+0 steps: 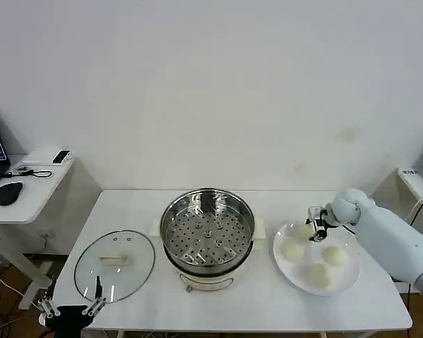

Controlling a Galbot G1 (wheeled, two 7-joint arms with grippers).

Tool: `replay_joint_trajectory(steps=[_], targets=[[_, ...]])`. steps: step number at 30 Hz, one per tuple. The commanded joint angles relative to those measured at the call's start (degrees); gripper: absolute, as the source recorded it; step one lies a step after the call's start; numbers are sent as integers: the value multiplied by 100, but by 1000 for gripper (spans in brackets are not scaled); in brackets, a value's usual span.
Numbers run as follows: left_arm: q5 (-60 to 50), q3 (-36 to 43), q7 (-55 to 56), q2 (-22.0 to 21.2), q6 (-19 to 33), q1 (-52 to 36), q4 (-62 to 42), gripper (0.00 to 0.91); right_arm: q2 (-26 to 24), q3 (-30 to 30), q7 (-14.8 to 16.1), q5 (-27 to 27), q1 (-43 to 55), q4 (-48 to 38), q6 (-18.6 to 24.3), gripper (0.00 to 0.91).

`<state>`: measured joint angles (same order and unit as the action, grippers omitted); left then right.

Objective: Take steamed baozi put them in steamer then cover it.

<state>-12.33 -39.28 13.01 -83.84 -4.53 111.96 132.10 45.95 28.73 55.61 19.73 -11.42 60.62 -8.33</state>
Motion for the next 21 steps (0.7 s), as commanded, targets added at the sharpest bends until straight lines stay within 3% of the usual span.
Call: replay_joint_trajectory(steps=[1, 7, 14, 21], targets=[[-2, 4, 1, 4, -1, 6, 4, 907, -68, 39, 58, -64, 63, 99, 5, 554], [38, -3, -27, 36, -19, 7, 16, 907, -561, 284, 176, -560, 534, 656, 263, 554], [111, 19, -14, 73, 4, -69, -74, 907, -1124, 1137, 227, -1483, 1834, 1310, 348, 554], [200, -11, -39, 134, -18, -89, -28, 907, -713, 2225, 106, -2189, 3415, 1291, 408, 554]])
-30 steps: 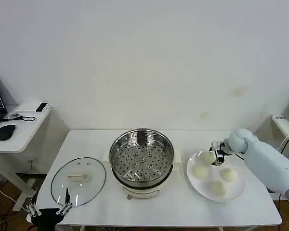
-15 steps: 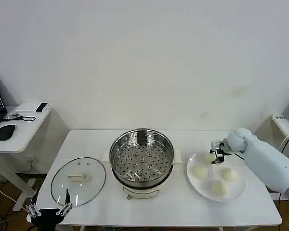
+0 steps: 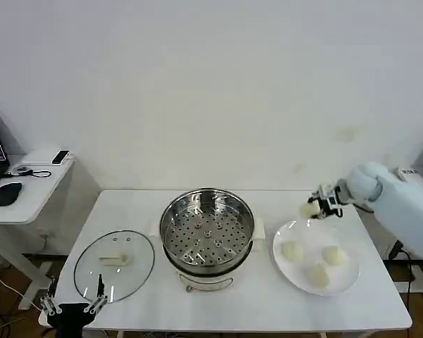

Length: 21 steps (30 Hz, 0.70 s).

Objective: Take steamed baozi put them in steamer then cover it.

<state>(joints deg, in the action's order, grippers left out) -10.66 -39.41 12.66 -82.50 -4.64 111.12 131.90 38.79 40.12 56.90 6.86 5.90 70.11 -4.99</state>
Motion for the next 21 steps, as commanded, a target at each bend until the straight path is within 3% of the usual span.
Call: replay_joint_trajectory(steps=[1, 6, 11, 16, 21], targets=[[37, -6, -5, 2, -10, -4, 12, 907, 204, 1278, -34, -1042, 1911, 339, 83, 554], [45, -54, -12, 3, -22, -19, 64, 907, 918, 1947, -115, -1544, 2657, 427, 118, 554], [129, -131, -88, 54, -140, 1, 140, 907, 1584, 2601, -404, -2229, 3044, 574, 348, 554], [201, -249, -133, 113, -185, 5, 188, 907, 2219, 3049, -405, -2267, 3197, 625, 645, 554], [187, -241, -125, 62, -183, 2, 194, 907, 2676, 3635, -451, -2155, 3174, 659, 1214, 554]])
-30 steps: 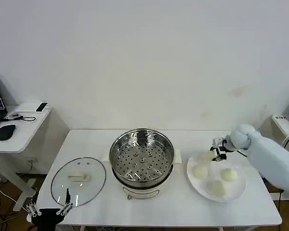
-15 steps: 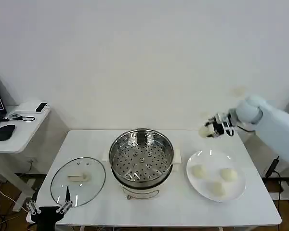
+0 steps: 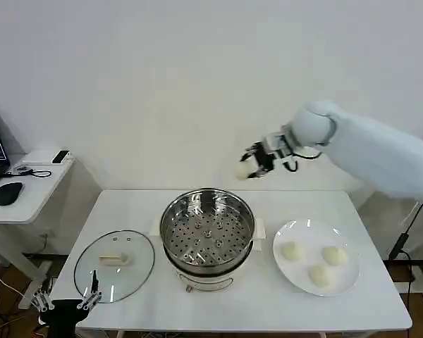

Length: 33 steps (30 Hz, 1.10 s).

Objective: Take steamed baozi put them in steamer then cover it.

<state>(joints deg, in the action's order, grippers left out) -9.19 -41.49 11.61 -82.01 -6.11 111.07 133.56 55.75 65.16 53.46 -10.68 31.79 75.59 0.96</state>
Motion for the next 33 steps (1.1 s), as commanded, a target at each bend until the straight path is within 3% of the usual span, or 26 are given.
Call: replay_joint_trajectory(steps=[1, 7, 17, 33], targets=[[41, -36, -19, 3, -37, 10, 31, 907, 1005, 1191, -105, -357, 586, 120, 660, 554], [47, -80, -8, -77, -32, -7, 12, 907, 1350, 1406, -142, 737, 417, 35, 1343, 554], [51, -131, 16, -97, -14, 37, -6, 907, 1733, 1196, -356, 1997, -132, -853, 2117, 554], [38, -141, 47, -114, 8, 5, -117, 907, 1938, 1098, -586, 2331, -636, -1397, 2494, 564]])
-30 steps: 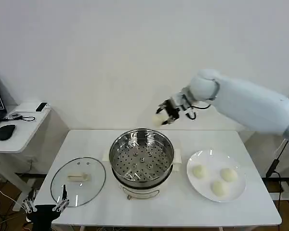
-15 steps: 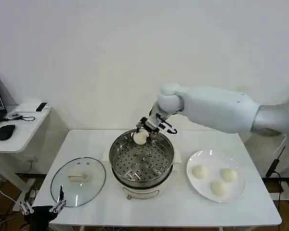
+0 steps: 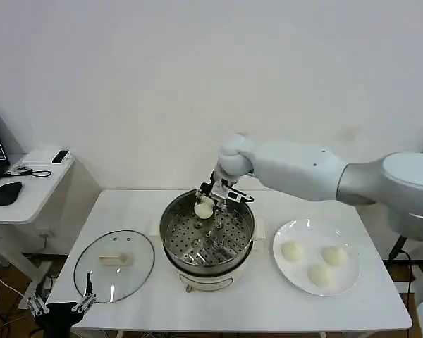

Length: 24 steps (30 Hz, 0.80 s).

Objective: Take steamed baozi put them in steamer then cover it.

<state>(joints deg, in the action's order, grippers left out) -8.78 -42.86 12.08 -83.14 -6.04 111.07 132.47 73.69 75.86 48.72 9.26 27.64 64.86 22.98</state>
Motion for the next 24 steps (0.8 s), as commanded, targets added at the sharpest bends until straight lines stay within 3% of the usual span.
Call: replay_joint_trajectory(steps=[1, 3, 4, 6, 11, 16, 21, 24], targets=[[-3, -5, 4, -2, 4, 8, -7, 907, 160, 4, -132, 348, -246, -351, 302, 564], [-9, -9, 7, -1, 8, 8, -6, 907, 207, -38, -171, 405, -284, -435, 341, 645], [-9, -9, 8, -3, 7, 8, -5, 907, 218, -39, -180, 404, -285, -456, 345, 826], [-11, -8, 7, -3, 8, 10, 3, 907, 253, -57, -209, 469, -279, -510, 389, 907], [-13, -2, 7, -3, 7, 20, 17, 907, 216, -62, -280, 392, -107, -366, 445, 907], [-19, 19, 11, -3, 8, 27, 35, 907, -86, -8, -120, -69, 535, 286, 253, 907], [2, 30, -3, 43, 2, 37, 70, 907, -625, 123, 66, -762, 1084, 962, -167, 907], [37, 28, -34, 97, -37, 27, 93, 907, -1218, 196, 212, -1140, 1458, 1395, -744, 907]])
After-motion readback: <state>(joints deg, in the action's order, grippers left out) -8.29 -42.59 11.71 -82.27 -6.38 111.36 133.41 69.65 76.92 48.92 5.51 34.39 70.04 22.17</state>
